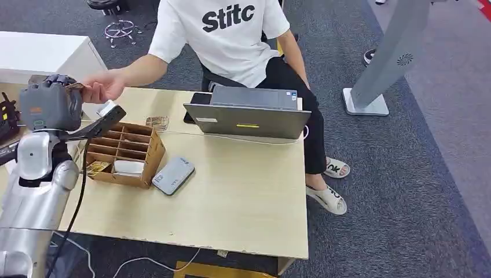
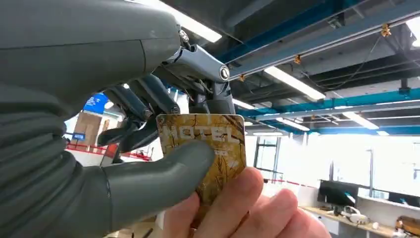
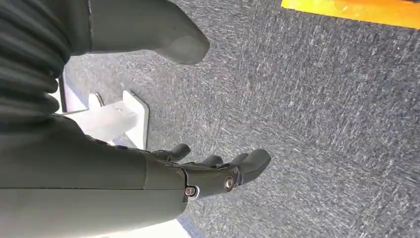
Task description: Pass the card to the sensor for recognition and then transmit it.
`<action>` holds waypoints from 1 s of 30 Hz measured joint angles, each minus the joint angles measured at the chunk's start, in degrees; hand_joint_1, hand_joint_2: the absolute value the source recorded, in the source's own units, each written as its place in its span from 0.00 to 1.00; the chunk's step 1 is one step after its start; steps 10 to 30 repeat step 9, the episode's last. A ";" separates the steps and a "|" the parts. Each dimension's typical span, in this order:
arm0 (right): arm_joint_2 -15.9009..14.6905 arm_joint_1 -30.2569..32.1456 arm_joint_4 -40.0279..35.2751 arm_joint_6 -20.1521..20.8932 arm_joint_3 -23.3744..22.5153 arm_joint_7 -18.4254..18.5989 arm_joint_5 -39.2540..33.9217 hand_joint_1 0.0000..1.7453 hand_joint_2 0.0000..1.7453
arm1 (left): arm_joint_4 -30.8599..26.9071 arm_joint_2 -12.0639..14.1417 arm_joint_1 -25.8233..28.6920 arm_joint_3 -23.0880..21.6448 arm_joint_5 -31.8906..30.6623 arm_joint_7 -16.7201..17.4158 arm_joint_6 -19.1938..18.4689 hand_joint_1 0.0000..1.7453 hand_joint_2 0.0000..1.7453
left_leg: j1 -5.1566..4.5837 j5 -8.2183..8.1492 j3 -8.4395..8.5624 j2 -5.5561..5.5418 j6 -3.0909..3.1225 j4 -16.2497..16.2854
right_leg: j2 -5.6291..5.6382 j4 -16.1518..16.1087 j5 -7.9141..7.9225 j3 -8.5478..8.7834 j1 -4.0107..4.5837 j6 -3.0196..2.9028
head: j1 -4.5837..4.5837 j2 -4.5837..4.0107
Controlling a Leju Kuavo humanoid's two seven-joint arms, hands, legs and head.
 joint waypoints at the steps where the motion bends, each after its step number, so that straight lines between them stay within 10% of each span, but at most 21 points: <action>1: 0.00 0.02 0.00 0.04 0.00 0.07 0.00 0.00 1.00 | 0.00 -0.24 0.08 -0.07 0.15 -0.20 0.64 0.00 1.00 | 0.00 0.00 0.00 0.00 0.00 0.00 | 0.00 0.00 0.00 0.00 0.00 0.00 | 0.04 0.00; 8: 0.00 0.01 0.00 0.44 0.00 0.24 0.09 0.00 1.00 | -3.04 -2.93 2.16 -1.05 1.33 -1.77 6.40 0.00 1.00 | -0.01 0.00 0.00 0.00 0.00 0.01 | 0.01 0.00 0.00 0.01 -0.01 0.00 | 0.04 0.00; 30: 0.00 0.01 0.00 0.46 0.00 0.22 0.09 0.00 1.00 | -3.65 -3.21 2.60 -1.07 1.40 -1.95 6.58 0.00 1.00 | -0.01 0.00 0.00 0.02 0.00 0.01 | 0.03 0.00 0.00 0.00 -0.01 0.00 | 0.02 0.00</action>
